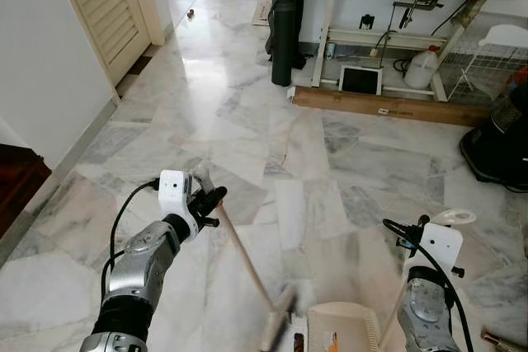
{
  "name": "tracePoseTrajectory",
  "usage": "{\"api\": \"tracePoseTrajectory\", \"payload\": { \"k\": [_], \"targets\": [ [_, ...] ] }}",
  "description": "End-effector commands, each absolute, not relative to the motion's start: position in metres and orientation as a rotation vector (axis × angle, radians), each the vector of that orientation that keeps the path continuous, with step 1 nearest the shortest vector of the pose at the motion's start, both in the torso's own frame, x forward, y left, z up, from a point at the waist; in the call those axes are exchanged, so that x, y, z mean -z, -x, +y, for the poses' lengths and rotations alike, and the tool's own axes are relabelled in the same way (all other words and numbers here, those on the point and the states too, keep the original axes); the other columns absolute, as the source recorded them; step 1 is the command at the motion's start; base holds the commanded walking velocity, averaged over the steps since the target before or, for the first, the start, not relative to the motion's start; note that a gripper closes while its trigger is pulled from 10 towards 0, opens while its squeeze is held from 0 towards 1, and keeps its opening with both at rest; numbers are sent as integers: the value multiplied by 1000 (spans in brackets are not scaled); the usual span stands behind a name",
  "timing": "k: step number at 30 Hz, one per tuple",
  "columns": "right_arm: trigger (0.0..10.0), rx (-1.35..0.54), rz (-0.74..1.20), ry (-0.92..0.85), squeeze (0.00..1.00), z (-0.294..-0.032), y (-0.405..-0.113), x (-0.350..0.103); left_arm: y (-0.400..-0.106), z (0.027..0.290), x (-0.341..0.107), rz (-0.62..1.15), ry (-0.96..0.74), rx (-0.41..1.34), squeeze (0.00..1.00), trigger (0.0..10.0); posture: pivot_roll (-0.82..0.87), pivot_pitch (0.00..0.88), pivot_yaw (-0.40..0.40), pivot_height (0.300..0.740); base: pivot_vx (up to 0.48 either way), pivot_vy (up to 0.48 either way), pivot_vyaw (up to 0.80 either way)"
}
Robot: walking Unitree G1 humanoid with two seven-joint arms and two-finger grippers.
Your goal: Sweep floor
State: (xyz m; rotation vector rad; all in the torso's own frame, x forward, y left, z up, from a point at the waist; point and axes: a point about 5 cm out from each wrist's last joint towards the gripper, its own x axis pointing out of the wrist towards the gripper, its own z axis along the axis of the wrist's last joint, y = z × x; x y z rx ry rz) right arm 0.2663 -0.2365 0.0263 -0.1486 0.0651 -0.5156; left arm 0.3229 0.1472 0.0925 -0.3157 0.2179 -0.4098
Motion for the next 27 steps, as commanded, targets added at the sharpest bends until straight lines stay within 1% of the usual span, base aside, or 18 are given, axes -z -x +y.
{"api": "tracePoseTrajectory", "payload": {
  "k": [1,3,5,6,8,9,12,14,15,16,20,22,27],
  "targets": [
    [10000,522,71,133,0,-235,-266,-25,-329,142,-112,165,400,454,0,10000,185,105,12,740,0,0,0],
    [10000,520,72,133,0,-235,-266,-25,-330,139,-119,156,440,476,0,10000,186,104,11,740,0,0,0],
    [10000,520,72,133,0,-235,-266,-25,-330,139,-120,150,438,475,0,10000,186,104,11,740,0,0,0],
    [10000,517,73,132,0,-235,-266,-25,-332,143,-125,115,417,444,0,10000,186,104,11,740,0,0,0],
    [10000,516,74,132,0,-235,-266,-24,-333,145,-127,102,411,429,0,10000,186,104,11,740,0,0,0],
    [10000,514,75,131,0,-234,-267,-24,-335,152,-132,66,362,381,0,10000,189,105,11,740,0,0,0],
    [10000,511,76,130,0,-234,-267,-24,-335,160,-137,37,260,350,0,10000,191,105,11,740,0,0,0],
    [10000,510,76,129,0,-233,-267,-24,-335,163,-137,48,204,354,0,10000,191,104,11,740,0,0,0],
    [10000,509,75,129,0,-233,-267,-24,-334,166,-134,75,119,363,0,10000,193,103,11,740,0,0,0],
    [10000,508,76,129,0,-233,-267,-24,-334,167,-133,87,82,371,0,10000,192,102,12,740,0,0,0],
    [10000,508,76,130,0,-233,-267,-24,-331,166,-126,144,20,433,0,10000,190,99,12,740,0,0,0],
    [10000,510,76,130,0,-234,-267,-24,-327,167,-116,201,-45,480,0,10000,188,97,15,740,0,0,0],
    [10000,514,75,131,0,-236,-267,-25,-321,175,-106,285,-65,497,0,10000,189,96,13,740,0,0,0]
  ]
}}
